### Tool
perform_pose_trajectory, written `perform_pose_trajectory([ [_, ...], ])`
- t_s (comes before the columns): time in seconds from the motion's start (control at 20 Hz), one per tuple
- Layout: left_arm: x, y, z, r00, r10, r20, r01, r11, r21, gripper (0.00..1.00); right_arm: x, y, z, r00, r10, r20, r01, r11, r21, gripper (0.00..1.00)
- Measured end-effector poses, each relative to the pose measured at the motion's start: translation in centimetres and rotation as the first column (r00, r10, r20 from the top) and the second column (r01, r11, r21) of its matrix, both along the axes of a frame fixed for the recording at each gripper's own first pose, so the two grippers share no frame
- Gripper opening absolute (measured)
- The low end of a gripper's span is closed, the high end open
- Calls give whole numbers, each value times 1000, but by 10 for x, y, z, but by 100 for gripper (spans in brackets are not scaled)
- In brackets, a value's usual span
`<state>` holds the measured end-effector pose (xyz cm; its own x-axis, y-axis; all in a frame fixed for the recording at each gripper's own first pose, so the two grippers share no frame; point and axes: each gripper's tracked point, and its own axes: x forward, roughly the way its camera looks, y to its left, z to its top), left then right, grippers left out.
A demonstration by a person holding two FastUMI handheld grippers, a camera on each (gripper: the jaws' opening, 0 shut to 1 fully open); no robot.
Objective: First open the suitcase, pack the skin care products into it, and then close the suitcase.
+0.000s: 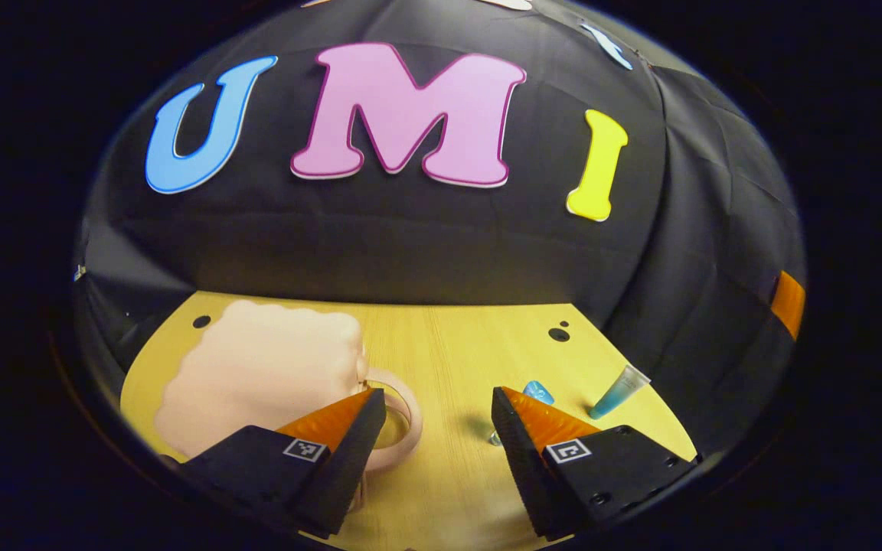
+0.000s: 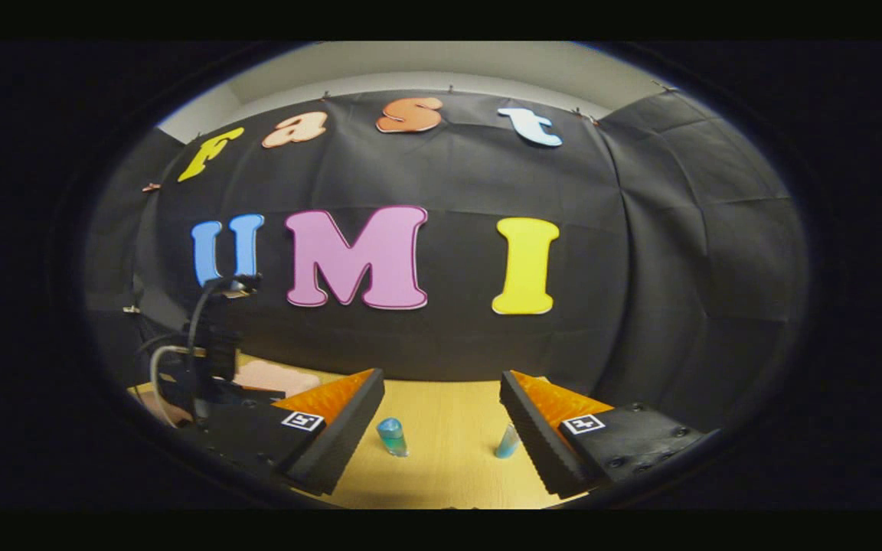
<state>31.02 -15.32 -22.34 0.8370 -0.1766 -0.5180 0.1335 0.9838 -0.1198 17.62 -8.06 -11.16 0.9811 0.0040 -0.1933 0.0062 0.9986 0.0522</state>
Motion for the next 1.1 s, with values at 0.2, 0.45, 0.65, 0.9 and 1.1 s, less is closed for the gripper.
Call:
perform_pose_trajectory([
  [0.2, 25, -3, -56, 989, 45, -141, -47, 999, -11, 75, 1, -14, -18, 999, -32, -39, 31, 999, -14, 97],
  [0.45, 38, 3, -94, 969, 93, -231, -76, 994, 80, 63, 9, -23, -31, 997, -45, -70, 44, 999, -14, 97],
  [0.65, 37, 12, -99, 952, 126, -278, -92, 987, 132, 21, 17, -23, -30, 997, -54, -61, 54, 999, 7, 97],
  [0.9, 42, 10, -65, 956, 88, -279, -74, 995, 61, 13, 19, -11, -28, 999, -13, -41, 13, 1000, -3, 97],
  [1.1, 43, 23, -1, 967, 90, -237, -99, 995, -26, 11, 16, 3, -25, 999, 19, -32, -19, 1000, -4, 97],
])
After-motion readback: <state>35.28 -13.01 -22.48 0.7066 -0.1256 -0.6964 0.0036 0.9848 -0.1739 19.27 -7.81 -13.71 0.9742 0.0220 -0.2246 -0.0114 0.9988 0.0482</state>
